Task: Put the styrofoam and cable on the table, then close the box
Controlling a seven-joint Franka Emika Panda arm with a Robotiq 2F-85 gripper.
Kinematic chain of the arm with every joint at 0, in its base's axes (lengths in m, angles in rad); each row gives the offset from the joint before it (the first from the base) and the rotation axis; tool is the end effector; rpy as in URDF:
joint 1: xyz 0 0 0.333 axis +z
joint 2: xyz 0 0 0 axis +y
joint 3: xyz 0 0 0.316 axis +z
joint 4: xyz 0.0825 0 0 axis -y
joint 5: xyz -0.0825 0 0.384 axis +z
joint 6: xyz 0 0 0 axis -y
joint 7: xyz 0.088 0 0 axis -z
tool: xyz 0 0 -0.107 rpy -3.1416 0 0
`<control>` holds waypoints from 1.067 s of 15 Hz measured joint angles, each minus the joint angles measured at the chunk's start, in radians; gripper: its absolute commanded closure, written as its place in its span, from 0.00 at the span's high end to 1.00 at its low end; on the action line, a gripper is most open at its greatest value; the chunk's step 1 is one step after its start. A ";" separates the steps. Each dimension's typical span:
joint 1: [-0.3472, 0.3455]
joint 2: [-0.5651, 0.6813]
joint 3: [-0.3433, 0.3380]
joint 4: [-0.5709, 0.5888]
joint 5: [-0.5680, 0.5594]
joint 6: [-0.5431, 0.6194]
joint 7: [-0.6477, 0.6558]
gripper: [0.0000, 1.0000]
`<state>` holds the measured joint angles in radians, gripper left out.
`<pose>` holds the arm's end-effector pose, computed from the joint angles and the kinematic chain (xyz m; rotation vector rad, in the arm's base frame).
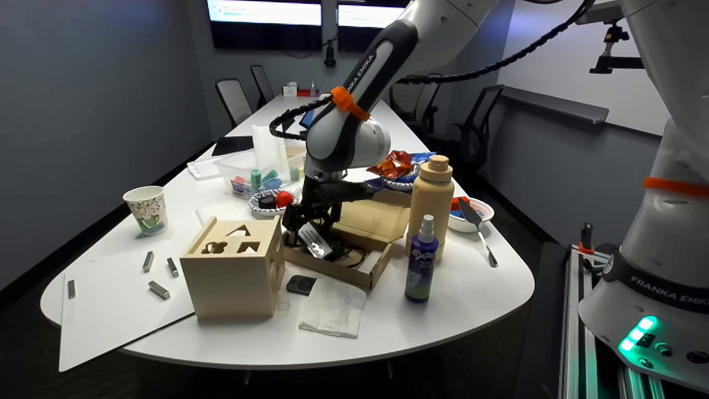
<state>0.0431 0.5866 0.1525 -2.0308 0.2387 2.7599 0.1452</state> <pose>0.5999 0.1073 0.1684 -2.9156 0.2875 -0.1568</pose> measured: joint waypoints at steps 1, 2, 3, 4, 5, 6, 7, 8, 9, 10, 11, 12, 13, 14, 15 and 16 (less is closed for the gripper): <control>-0.007 0.005 0.007 0.004 0.006 0.000 -0.008 1.00; -0.013 0.010 0.013 0.008 0.012 0.000 -0.015 1.00; -0.019 0.015 0.019 0.011 0.018 0.000 -0.020 1.00; -0.026 0.019 0.026 0.015 0.024 0.000 -0.026 1.00; -0.033 0.022 0.032 0.017 0.028 0.000 -0.032 1.00; -0.039 0.024 0.037 0.018 0.032 0.000 -0.037 1.00; -0.044 0.026 0.042 0.018 0.037 0.000 -0.043 1.00; -0.051 0.028 0.048 0.019 0.044 0.000 -0.051 1.00; -0.059 0.031 0.056 0.021 0.051 0.000 -0.059 1.00; -0.068 0.036 0.065 0.024 0.060 0.000 -0.069 1.00; -0.078 0.040 0.074 0.026 0.070 -0.001 -0.080 1.00; -0.090 0.045 0.086 0.029 0.080 -0.001 -0.093 0.75; -0.100 0.051 0.095 0.032 0.089 -0.002 -0.105 0.74; -0.110 0.056 0.104 0.035 0.096 -0.003 -0.117 0.66; -0.119 0.061 0.112 0.039 0.102 -0.003 -0.128 0.59; -0.127 0.062 0.120 0.042 0.108 -0.005 -0.136 0.50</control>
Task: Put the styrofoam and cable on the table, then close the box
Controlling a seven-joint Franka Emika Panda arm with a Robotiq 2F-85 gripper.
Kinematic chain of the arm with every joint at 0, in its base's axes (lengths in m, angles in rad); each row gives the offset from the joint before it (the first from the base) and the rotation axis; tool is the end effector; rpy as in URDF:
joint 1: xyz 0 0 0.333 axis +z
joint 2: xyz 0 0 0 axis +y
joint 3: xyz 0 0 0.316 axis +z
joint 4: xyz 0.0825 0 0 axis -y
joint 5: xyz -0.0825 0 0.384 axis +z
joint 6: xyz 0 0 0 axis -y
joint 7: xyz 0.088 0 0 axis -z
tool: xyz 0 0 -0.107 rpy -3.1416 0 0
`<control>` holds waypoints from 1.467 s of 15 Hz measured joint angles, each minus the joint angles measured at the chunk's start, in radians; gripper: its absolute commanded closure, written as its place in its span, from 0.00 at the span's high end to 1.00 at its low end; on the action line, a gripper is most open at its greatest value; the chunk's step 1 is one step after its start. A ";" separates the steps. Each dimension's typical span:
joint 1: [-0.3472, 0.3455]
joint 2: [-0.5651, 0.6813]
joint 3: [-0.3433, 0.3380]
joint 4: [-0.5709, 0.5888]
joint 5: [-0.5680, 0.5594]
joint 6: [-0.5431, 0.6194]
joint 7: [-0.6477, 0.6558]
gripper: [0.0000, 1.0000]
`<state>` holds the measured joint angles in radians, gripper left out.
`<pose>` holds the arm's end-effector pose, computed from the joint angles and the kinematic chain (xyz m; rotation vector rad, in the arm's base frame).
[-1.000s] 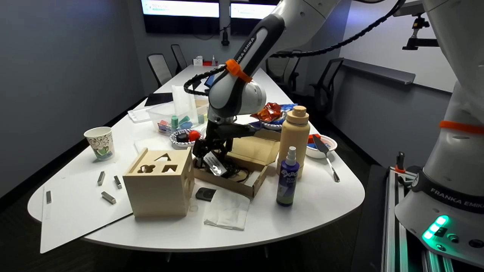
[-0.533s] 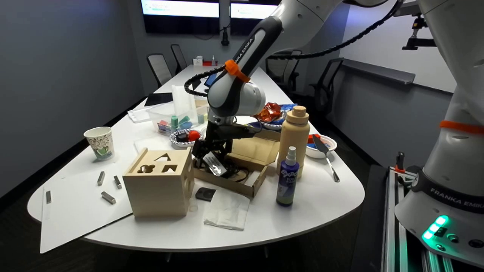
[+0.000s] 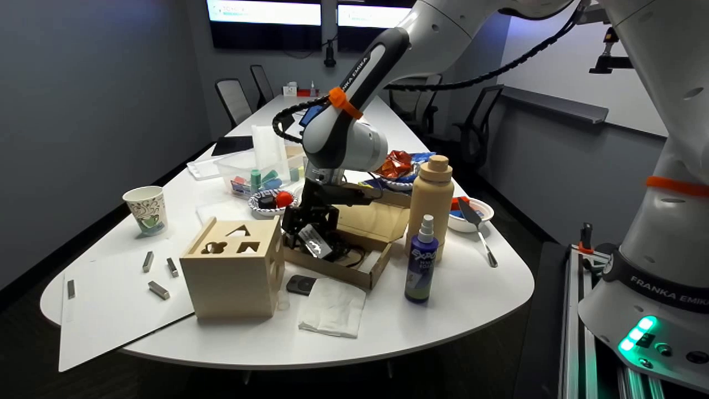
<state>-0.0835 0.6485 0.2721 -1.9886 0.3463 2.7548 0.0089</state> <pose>0.6079 0.0984 0.1528 -2.8059 0.2799 -0.1218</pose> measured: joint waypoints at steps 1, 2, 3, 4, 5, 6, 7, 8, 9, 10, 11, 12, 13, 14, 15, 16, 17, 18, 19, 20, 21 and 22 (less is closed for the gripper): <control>-0.007 0.000 0.005 0.001 0.004 -0.003 -0.007 0.43; -0.013 0.000 0.009 0.001 0.007 -0.005 -0.013 0.36; -0.018 0.000 0.012 0.001 0.009 -0.007 -0.020 0.29; -0.020 0.001 0.013 0.001 0.013 -0.009 -0.027 0.26; -0.022 0.004 0.015 0.001 0.018 -0.010 -0.034 0.25; -0.024 0.009 0.019 0.002 0.021 -0.010 -0.039 0.21; -0.026 0.014 0.022 0.002 0.024 -0.010 -0.045 0.14; -0.027 0.018 0.024 0.002 0.026 -0.011 -0.051 0.12; -0.030 0.020 0.026 0.002 0.027 -0.014 -0.057 0.11; -0.035 0.019 0.030 0.002 0.028 -0.019 -0.063 0.08; -0.042 0.019 0.034 0.004 0.028 -0.030 -0.070 0.06; -0.046 0.018 0.035 0.007 0.028 -0.041 -0.075 0.07; -0.049 0.015 0.035 0.010 0.028 -0.053 -0.078 0.06; -0.050 0.009 0.034 0.013 0.028 -0.069 -0.081 0.06; -0.050 0.000 0.032 0.015 0.028 -0.087 -0.082 0.07; -0.050 -0.013 0.030 0.015 0.028 -0.107 -0.083 0.07; -0.050 -0.028 0.029 0.016 0.028 -0.129 -0.084 0.06; -0.050 -0.046 0.028 0.017 0.028 -0.153 -0.086 0.07; -0.050 -0.063 0.027 0.017 0.028 -0.177 -0.088 0.07; -0.050 -0.082 0.026 0.018 0.028 -0.203 -0.090 0.07; -0.049 -0.101 0.023 0.019 0.028 -0.226 -0.092 0.07; -0.045 -0.121 0.018 0.020 0.028 -0.246 -0.094 0.07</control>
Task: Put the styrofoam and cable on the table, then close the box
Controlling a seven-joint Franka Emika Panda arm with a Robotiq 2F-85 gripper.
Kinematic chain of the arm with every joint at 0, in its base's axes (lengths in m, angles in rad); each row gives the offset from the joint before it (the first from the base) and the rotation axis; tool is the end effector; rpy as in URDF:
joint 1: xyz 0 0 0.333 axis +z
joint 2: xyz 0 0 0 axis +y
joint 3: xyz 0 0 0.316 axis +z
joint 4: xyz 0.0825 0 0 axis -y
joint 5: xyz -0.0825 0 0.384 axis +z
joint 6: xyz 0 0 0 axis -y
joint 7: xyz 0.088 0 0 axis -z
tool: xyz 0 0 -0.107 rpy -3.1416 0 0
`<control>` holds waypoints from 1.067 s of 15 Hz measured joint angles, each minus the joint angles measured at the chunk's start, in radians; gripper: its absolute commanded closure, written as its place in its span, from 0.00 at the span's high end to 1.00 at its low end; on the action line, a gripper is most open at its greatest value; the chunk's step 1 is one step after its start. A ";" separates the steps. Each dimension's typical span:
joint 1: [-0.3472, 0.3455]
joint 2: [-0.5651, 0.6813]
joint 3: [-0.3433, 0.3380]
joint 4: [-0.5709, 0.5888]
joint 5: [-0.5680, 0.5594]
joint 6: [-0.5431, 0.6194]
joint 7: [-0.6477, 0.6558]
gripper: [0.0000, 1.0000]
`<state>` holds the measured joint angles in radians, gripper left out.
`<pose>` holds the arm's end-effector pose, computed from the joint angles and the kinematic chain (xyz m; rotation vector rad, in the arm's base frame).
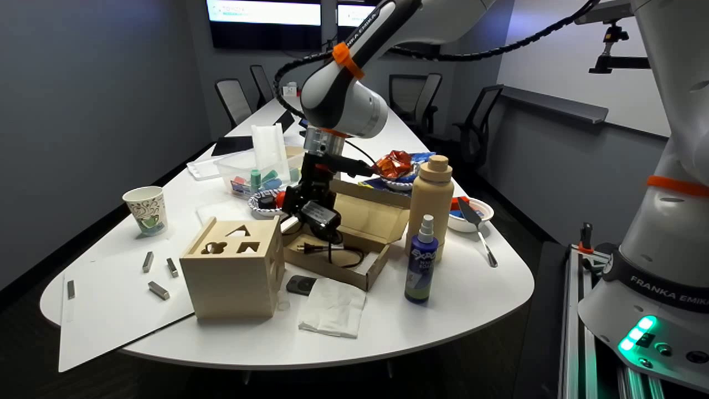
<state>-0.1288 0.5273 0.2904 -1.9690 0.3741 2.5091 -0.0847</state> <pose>0.6119 0.0909 0.2134 -2.7704 0.1325 -0.0028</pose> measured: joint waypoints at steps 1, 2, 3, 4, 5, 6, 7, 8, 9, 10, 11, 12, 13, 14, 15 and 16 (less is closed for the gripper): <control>0.005 -0.020 -0.006 0.000 0.000 -0.015 -0.001 0.07; 0.011 -0.042 -0.012 0.000 0.000 -0.027 -0.003 0.07; 0.017 -0.063 -0.017 0.001 0.000 -0.036 -0.005 0.07; 0.024 -0.084 -0.023 0.002 -0.001 -0.042 -0.010 0.07; 0.031 -0.103 -0.030 0.004 -0.001 -0.045 -0.015 0.07; 0.040 -0.122 -0.038 0.007 -0.005 -0.048 -0.017 0.07; 0.049 -0.140 -0.046 0.013 -0.011 -0.053 -0.017 0.07; 0.062 -0.156 -0.057 0.025 -0.024 -0.063 -0.017 0.07; 0.076 -0.170 -0.070 0.039 -0.047 -0.075 -0.015 0.07; 0.094 -0.183 -0.084 0.058 -0.078 -0.087 -0.009 0.07; 0.112 -0.196 -0.097 0.080 -0.114 -0.100 0.005 0.07; 0.132 -0.209 -0.109 0.105 -0.153 -0.115 0.021 0.07; 0.151 -0.220 -0.120 0.131 -0.191 -0.128 0.037 0.07; 0.171 -0.227 -0.130 0.160 -0.231 -0.144 0.055 0.07; 0.191 -0.232 -0.139 0.191 -0.273 -0.157 0.073 0.07; 0.212 -0.234 -0.146 0.224 -0.319 -0.165 0.092 0.07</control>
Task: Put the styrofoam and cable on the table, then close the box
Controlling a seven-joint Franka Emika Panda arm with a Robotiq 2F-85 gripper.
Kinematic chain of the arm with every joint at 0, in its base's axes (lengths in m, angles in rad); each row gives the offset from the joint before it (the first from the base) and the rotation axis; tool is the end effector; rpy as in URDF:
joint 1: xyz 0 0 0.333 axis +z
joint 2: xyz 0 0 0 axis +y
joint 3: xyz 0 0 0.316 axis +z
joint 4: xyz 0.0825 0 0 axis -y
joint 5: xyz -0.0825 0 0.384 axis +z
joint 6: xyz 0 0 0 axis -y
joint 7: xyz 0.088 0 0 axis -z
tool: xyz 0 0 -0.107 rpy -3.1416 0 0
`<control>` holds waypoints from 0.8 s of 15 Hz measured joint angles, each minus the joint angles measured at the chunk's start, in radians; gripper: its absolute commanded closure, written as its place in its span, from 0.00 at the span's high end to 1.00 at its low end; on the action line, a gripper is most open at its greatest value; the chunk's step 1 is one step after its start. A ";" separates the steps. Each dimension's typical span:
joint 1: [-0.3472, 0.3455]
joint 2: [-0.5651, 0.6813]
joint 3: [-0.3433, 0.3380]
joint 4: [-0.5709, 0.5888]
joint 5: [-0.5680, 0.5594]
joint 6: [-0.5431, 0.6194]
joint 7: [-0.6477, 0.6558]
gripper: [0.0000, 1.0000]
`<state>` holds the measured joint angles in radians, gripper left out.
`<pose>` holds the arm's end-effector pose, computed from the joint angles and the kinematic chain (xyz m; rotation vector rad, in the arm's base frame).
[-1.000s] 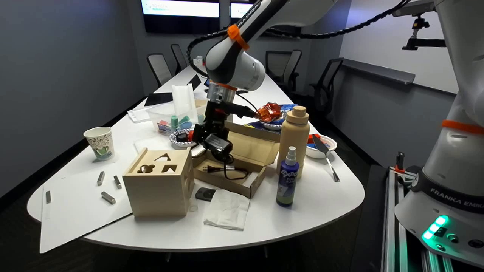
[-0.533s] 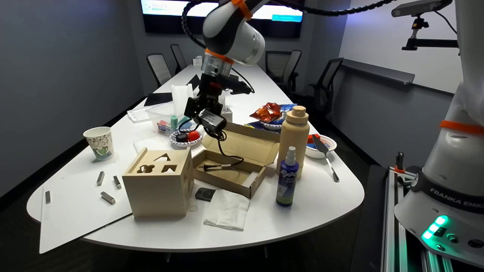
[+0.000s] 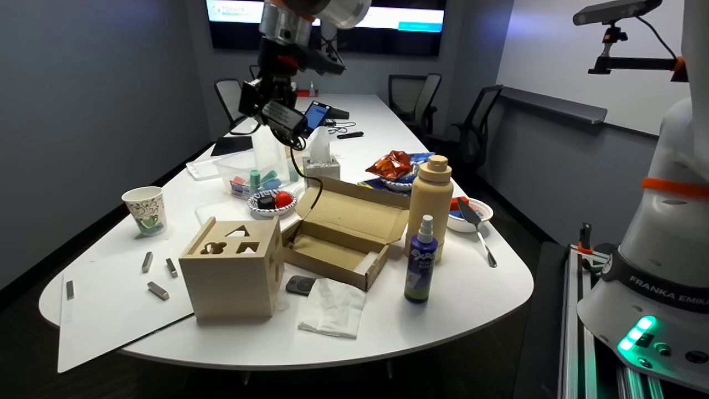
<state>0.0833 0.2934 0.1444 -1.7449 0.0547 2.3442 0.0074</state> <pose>0.6507 0.1429 0.4386 -2.9767 -0.2620 -0.4463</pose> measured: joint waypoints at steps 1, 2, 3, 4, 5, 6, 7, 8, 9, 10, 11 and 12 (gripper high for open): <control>0.020 0.000 -0.007 0.033 -0.047 -0.007 0.019 0.07; 0.041 0.000 -0.014 0.067 -0.096 -0.016 0.040 0.07; 0.061 0.002 -0.021 0.100 -0.141 -0.022 0.059 0.07; 0.080 0.005 -0.027 0.133 -0.187 -0.030 0.076 0.07; 0.099 0.010 -0.033 0.168 -0.232 -0.035 0.093 0.07; 0.115 0.018 -0.039 0.201 -0.272 -0.041 0.106 0.07; 0.133 0.027 -0.045 0.237 -0.311 -0.050 0.120 0.07; 0.147 0.038 -0.050 0.272 -0.344 -0.060 0.131 0.07; 0.159 0.052 -0.055 0.305 -0.369 -0.072 0.138 0.07; 0.168 0.069 -0.059 0.336 -0.385 -0.081 0.140 0.07; 0.172 0.088 -0.062 0.363 -0.390 -0.090 0.140 0.07; 0.173 0.111 -0.064 0.386 -0.390 -0.096 0.139 0.07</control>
<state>0.2559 0.4047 0.0801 -1.3594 -0.3354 2.2482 0.1467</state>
